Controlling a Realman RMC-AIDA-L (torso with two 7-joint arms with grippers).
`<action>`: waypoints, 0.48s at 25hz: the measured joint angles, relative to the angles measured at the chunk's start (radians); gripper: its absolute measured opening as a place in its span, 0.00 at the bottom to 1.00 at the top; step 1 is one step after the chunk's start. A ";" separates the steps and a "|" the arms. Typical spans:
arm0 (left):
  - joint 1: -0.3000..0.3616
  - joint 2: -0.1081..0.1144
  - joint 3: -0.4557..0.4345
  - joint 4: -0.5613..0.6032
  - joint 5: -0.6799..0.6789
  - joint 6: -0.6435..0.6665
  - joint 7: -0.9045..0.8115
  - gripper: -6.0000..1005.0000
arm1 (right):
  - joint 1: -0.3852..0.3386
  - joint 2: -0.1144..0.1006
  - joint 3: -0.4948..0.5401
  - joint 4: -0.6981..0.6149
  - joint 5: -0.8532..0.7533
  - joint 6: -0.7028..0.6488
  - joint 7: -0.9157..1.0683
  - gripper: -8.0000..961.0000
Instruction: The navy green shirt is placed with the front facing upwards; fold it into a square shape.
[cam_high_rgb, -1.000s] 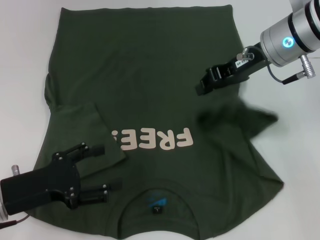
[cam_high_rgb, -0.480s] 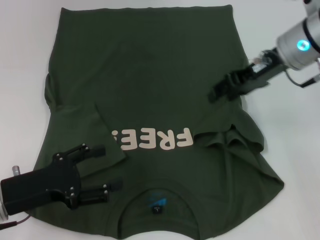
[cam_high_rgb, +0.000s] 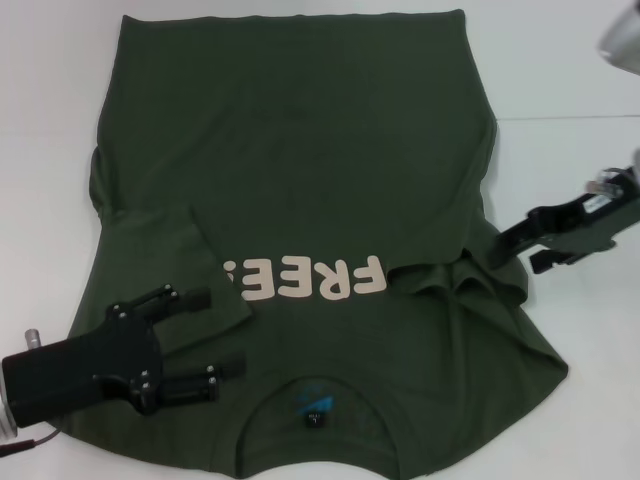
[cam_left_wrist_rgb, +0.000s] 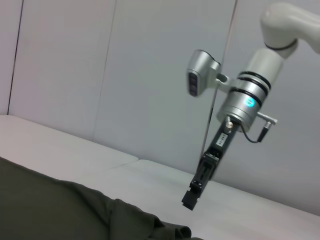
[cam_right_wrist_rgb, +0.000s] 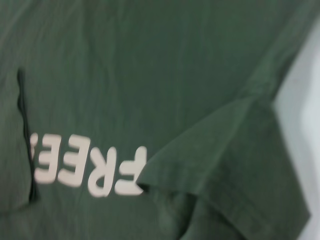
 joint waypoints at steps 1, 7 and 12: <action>-0.001 0.000 0.000 0.000 0.000 -0.001 0.000 0.93 | -0.015 -0.002 0.031 -0.004 0.002 0.000 -0.005 0.75; -0.009 0.000 0.001 -0.001 0.000 -0.001 0.000 0.93 | -0.106 -0.026 0.157 0.010 0.087 -0.009 -0.047 0.75; -0.009 0.000 0.001 -0.003 0.000 -0.001 0.000 0.93 | -0.209 -0.046 0.205 0.029 0.204 -0.012 -0.051 0.75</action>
